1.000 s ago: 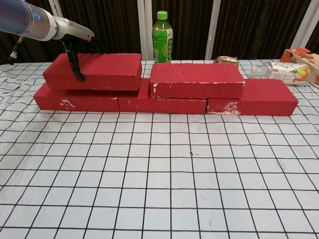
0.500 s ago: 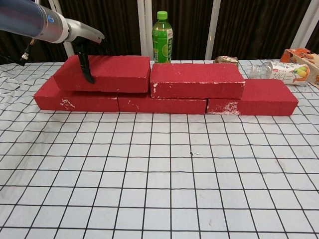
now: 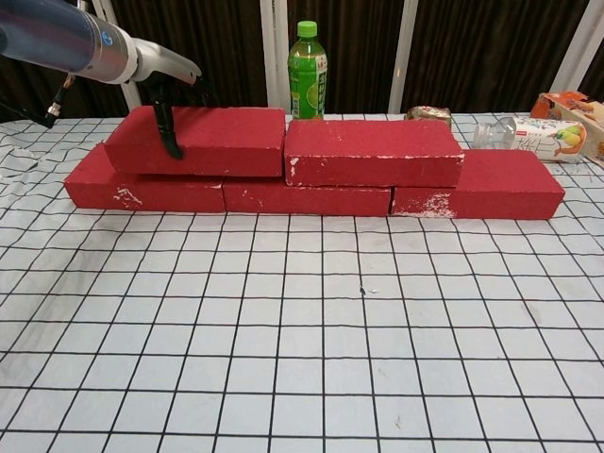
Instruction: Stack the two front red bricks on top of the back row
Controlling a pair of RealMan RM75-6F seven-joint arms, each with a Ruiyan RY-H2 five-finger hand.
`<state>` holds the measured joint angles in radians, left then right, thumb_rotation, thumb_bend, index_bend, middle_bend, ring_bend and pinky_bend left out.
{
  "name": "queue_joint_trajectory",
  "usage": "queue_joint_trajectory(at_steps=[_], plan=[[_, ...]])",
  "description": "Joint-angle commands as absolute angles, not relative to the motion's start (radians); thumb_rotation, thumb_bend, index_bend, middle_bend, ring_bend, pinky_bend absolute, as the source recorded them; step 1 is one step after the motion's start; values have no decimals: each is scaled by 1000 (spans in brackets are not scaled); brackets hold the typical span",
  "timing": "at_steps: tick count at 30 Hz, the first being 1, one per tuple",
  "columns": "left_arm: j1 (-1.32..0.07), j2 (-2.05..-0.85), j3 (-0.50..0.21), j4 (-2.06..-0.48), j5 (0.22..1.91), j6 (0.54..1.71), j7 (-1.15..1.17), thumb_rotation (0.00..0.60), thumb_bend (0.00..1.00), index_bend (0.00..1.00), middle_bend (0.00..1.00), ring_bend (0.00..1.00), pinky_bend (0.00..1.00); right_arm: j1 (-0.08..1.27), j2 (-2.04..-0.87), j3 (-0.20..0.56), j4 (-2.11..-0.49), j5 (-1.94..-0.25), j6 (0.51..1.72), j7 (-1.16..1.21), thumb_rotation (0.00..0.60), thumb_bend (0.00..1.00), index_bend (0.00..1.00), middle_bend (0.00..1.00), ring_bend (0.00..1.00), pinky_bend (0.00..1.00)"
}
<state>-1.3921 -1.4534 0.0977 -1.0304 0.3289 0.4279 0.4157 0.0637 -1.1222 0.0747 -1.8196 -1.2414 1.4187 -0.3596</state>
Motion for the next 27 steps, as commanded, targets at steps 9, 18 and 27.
queue_joint_trajectory(at_steps=[9,18,27], plan=[[-1411,-1459,117,-1040,309,435,418,600,138,262,207,180,203,63,-1122,73,-1821,-1242,1423,-359,600,193,0,0,0,0],[-1413,-1468,128,-1029,304,435,410,600,138,262,205,180,202,64,-1125,74,-1824,-1235,1426,-366,600,193,0,0,0,0],[-1414,-1474,128,-1019,313,429,400,600,138,257,199,180,202,65,-1128,74,-1825,-1230,1428,-374,600,193,0,0,0,0]])
